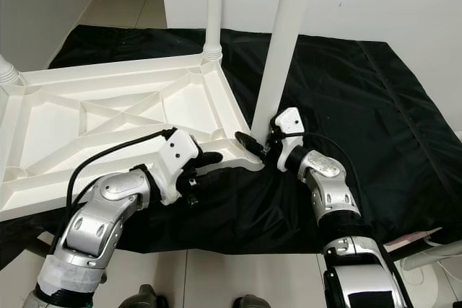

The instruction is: Building children table

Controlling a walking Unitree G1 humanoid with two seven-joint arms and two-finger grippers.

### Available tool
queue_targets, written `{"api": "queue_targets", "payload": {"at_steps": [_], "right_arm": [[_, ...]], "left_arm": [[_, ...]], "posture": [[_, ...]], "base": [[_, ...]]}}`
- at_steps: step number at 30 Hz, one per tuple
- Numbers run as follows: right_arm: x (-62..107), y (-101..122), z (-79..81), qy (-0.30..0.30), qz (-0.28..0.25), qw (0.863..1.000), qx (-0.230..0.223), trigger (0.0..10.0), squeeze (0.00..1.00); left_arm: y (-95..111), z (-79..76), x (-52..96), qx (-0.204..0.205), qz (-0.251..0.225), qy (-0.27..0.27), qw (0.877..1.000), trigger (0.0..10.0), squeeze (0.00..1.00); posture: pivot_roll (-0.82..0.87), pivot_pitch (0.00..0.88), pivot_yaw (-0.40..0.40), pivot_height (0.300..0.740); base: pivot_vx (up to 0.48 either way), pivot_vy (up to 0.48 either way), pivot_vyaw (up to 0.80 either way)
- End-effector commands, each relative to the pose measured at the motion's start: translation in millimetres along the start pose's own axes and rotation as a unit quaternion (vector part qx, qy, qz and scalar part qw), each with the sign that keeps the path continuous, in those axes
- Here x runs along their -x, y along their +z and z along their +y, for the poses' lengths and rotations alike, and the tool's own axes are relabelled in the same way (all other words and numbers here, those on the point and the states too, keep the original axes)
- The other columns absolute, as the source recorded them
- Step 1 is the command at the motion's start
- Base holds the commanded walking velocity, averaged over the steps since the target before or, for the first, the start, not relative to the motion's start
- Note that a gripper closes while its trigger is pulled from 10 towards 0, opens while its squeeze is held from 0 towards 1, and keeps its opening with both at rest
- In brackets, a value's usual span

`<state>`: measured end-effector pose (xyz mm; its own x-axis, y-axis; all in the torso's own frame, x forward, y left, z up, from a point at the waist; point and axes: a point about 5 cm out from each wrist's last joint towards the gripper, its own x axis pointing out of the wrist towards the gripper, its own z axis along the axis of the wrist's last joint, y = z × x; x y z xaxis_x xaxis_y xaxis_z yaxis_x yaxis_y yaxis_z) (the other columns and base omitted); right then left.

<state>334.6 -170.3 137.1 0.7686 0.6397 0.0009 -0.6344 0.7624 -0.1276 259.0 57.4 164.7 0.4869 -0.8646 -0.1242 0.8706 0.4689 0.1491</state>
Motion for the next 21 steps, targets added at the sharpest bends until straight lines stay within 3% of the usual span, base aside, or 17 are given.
{"api": "queue_targets", "payload": {"at_steps": [1,6,10,12,14,16,18,21], "right_arm": [[10.8,-18,-6.2,-0.062,0.044,0.997,-0.013,10.0,0.0],[10.7,-22,-0.2,-0.117,0.044,0.992,-0.026,10.0,0.0],[3.9,-22,16.4,-0.222,0.037,0.972,-0.064,10.0,0.0],[3.9,-22,16.4,-0.222,0.037,0.972,-0.064,10.0,0.0],[0.1,-22,30.4,-0.293,0.035,0.951,-0.094,10.0,0.0],[0.1,-22,30.4,-0.293,0.035,0.951,-0.094,10.0,0.0],[-3.1,-22,47.0,-0.375,0.042,0.919,-0.112,10.0,0.0],[-5.5,-21,53.1,-0.393,0.044,0.911,-0.116,10.0,0.0]], "left_arm": [[-1,8.0,-1.8,-0.001,0.002,0.087,0.996,10.0,0.0],[0,10.2,-2.7,-0.003,0.0,0.087,0.996,10.0,0.0],[2,13.2,-2.2,-0.009,-0.003,0.09,0.996,10.0,0.0],[2,13.2,-2.2,-0.009,-0.003,0.09,0.996,10.0,0.0],[3,13.6,-2.4,-0.011,-0.008,0.093,0.996,10.0,0.0],[3,13.6,-2.4,-0.011,-0.008,0.093,0.996,10.0,0.0],[3,14.1,-3.5,-0.012,-0.012,0.096,0.995,10.0,0.0],[4,14.8,-3.8,-0.012,-0.014,0.097,0.995,10.0,0.0]], "posture": [[-0.03,0.04,-0.008,0.74],[-0.03,0.037,0.003,0.74],[-0.03,0.035,0.01,0.74],[-0.03,0.035,0.01,0.74],[-0.04,0.031,0.011,0.74],[-0.04,0.031,0.011,0.74],[-0.04,0.027,0.006,0.74],[-0.04,0.027,0.006,0.74]], "base": [[0.0,0.0,0.0],[0.0,0.0,0.0],[0.0,0.0,0.0],[0.0,0.0,0.0],[0.0,0.0,0.0],[0.0,0.0,0.0],[0.0,0.0,0.0],[0.0,0.0,0.0]]}}
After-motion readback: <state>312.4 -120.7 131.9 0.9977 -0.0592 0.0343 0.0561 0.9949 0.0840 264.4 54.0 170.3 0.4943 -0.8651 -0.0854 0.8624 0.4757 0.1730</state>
